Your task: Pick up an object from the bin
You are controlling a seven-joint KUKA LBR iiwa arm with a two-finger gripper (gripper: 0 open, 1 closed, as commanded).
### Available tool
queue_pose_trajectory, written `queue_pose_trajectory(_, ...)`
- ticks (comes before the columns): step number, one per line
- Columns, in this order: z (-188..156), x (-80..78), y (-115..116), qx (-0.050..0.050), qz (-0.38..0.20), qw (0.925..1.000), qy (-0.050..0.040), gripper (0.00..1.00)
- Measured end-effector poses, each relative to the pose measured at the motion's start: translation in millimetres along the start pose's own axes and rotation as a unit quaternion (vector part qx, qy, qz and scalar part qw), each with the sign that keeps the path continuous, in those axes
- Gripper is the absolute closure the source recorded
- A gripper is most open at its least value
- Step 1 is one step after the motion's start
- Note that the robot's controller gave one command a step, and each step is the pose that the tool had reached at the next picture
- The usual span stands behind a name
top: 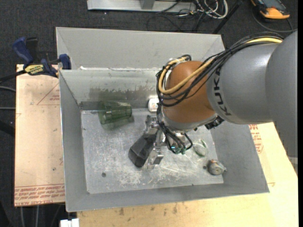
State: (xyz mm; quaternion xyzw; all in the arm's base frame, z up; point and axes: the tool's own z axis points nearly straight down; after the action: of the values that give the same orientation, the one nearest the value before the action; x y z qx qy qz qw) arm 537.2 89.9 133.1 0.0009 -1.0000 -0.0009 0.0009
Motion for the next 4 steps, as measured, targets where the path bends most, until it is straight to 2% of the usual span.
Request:
queue_pose_trajectory(1, -3, -0.7, -1, 0.000, 0.001, 1.0000, -0.0012, 0.00)
queue_pose_trajectory(2, 32, -26.3, -7, -0.004, -0.152, 0.9880, -0.0275, 0.00)
queue_pose_trajectory(3, 47, -12.6, -12, 0.000, -0.143, 0.9897, -0.0044, 0.00)
queue_pose_trajectory(4, 57, -28.2, -19, -0.002, -0.226, 0.9741, -0.0020, 0.00)
